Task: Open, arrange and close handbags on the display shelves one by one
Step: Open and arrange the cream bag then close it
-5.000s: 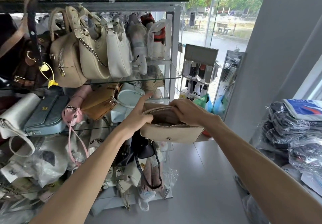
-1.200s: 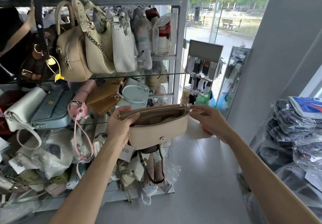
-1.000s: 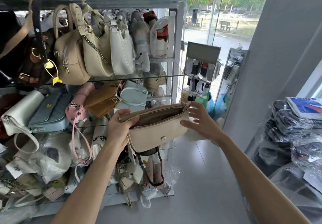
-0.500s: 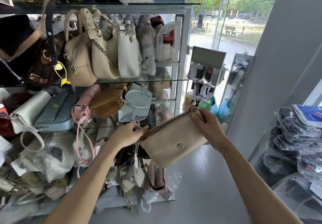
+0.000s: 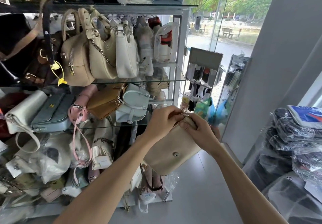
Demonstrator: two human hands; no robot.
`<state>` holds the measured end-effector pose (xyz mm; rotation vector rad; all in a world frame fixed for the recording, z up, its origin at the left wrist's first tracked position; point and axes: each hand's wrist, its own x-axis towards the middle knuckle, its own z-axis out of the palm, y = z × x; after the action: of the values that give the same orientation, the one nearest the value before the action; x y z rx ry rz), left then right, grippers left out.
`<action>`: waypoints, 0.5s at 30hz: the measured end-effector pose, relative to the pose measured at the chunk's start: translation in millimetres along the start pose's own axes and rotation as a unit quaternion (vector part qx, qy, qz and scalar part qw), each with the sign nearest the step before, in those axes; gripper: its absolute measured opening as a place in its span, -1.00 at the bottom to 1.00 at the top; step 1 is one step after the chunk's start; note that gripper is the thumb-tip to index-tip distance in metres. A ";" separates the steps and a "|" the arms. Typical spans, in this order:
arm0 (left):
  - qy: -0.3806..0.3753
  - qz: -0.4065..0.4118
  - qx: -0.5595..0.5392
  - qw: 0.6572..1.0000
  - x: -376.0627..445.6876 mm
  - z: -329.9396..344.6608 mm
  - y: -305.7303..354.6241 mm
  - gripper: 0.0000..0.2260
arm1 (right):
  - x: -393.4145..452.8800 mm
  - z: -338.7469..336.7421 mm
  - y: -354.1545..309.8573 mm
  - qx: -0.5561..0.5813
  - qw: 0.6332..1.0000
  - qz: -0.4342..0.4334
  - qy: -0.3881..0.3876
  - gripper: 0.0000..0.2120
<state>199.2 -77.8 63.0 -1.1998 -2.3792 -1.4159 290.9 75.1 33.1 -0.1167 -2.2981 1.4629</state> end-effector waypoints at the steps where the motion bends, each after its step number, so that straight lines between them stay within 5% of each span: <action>1: 0.019 0.008 -0.008 1.000 -1.7 1.5 -0.6 -0.86 | -0.5 -1.0 -2.3 -0.021 1.000 -0.004 0.000 -0.83; 8: 0.116 0.088 -0.017 0.989 -4.6 14.6 13.8 -0.84 | 0.2 4.9 -38.8 -0.112 0.980 0.015 0.162 -0.64; 15: 0.133 0.138 -0.002 0.981 2.3 3.5 16.1 -0.91 | 1.6 1.8 -48.9 -0.128 0.972 -0.004 0.195 -0.68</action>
<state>209.6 -69.8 73.2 -1.1999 -1.9485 -1.3910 296.0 52.2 76.1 -0.4278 -2.1385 1.0222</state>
